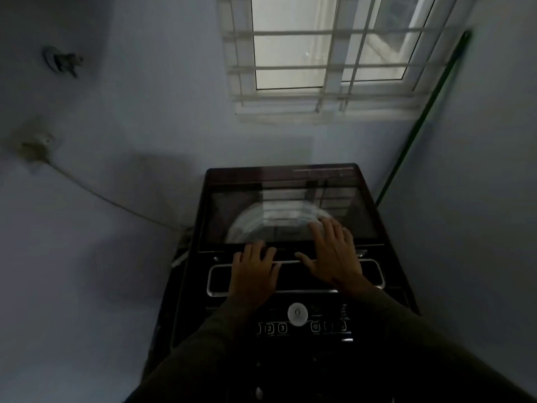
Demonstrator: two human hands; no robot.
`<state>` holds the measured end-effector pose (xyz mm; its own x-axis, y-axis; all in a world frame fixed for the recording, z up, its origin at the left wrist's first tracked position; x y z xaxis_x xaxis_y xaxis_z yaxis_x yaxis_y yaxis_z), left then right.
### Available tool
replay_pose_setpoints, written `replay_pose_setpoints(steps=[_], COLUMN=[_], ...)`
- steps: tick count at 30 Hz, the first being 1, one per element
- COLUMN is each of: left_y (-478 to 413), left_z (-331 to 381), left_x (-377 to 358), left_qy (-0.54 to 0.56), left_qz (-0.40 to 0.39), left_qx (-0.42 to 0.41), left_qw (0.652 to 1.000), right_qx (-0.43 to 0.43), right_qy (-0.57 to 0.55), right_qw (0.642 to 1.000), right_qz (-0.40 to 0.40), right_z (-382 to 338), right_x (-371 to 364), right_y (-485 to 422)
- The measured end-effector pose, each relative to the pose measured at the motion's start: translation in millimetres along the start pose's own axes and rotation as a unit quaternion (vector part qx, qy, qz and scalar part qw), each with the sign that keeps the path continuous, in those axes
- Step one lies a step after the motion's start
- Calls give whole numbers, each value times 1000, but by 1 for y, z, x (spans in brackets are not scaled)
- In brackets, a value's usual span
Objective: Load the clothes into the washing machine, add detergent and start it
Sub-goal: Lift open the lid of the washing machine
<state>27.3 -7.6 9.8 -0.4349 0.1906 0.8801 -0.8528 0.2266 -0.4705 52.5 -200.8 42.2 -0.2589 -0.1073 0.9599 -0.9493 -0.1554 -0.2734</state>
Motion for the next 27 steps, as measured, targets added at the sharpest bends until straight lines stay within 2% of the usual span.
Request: replay_pose_setpoints(steps=[3,9,13,19,27], left_y=[13,27,31,32,31], left_z=[1,0,-9,-16,-19], left_x=[0,1,-5,1,11], left_qy=[-1,28,52,48,-2], left_qz=[-22,-21,-69,-121,-89], left_qx=[25,27,33,16,-36], left_qw=[999,999,996,991,995], right_qx=[-4,-24,-28,-34,-38], right_qy=[3,-19,-37,-57,-44], right_qw=[999,999,994,990,992], right_qz=[-36,-45,-96,-128,-108], right_z=[0,3,3,4,0], right_x=[-9,-15,-17,-14,-1], right_y=[22,48,49,44,38])
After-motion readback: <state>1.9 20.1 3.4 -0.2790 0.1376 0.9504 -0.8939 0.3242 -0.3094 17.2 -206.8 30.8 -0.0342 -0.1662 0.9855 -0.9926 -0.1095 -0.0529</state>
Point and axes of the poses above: each hand's wrist, its own y-axis away from the middle knuckle, its own x-axis out of the back of the hand, z = x × y, the point moved 3 cm from there along -y, towards the middle knuckle, and after that the axes turned 9 degrees about z, right-handed, at the moved point
